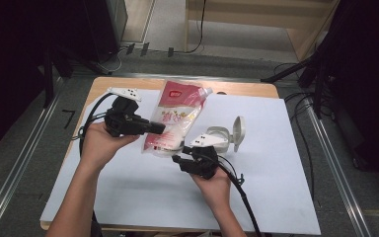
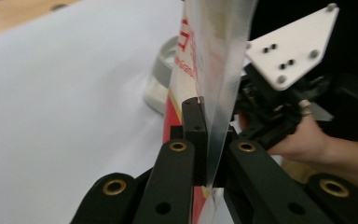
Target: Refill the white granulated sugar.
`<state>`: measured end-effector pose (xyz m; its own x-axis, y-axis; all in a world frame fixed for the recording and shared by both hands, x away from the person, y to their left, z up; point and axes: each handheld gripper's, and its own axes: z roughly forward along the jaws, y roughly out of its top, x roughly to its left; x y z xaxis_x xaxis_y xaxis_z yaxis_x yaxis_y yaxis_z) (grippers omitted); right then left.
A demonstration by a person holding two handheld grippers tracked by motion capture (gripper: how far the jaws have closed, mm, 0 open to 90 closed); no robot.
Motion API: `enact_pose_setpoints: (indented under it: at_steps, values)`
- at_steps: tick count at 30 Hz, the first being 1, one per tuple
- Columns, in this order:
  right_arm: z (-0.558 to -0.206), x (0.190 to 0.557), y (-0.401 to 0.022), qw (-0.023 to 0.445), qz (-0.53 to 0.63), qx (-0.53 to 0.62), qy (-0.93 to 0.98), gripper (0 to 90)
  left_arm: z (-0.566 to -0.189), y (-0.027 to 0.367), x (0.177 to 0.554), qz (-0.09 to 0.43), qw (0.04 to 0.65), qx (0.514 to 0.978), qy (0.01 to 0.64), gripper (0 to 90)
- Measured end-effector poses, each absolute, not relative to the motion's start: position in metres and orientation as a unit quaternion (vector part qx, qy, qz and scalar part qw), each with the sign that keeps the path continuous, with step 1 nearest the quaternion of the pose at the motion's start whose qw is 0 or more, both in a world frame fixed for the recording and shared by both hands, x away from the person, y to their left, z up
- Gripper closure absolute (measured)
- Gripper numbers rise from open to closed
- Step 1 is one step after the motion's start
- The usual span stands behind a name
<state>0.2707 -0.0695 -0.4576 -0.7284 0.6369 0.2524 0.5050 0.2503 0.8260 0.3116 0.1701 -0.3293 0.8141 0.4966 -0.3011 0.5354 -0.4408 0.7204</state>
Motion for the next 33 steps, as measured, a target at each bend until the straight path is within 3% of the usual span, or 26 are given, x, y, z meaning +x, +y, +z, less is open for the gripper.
enact_pose_setpoints:
  at_steps: [16,28,33]
  values:
    - [-0.455,0.268,-0.082,0.076,0.494,0.326,0.803,50.4,-0.351,0.186,0.328,-0.013,0.420,0.836,0.352,90.0]
    - [-0.454,0.275,-0.101,0.014,0.515,0.313,0.798,50.0,-0.364,0.188,0.348,-0.009,0.429,0.825,0.367,90.0]
    - [-0.452,0.275,-0.109,0.026,0.502,0.300,0.811,50.0,-0.373,0.186,0.360,0.006,0.429,0.819,0.380,90.0]
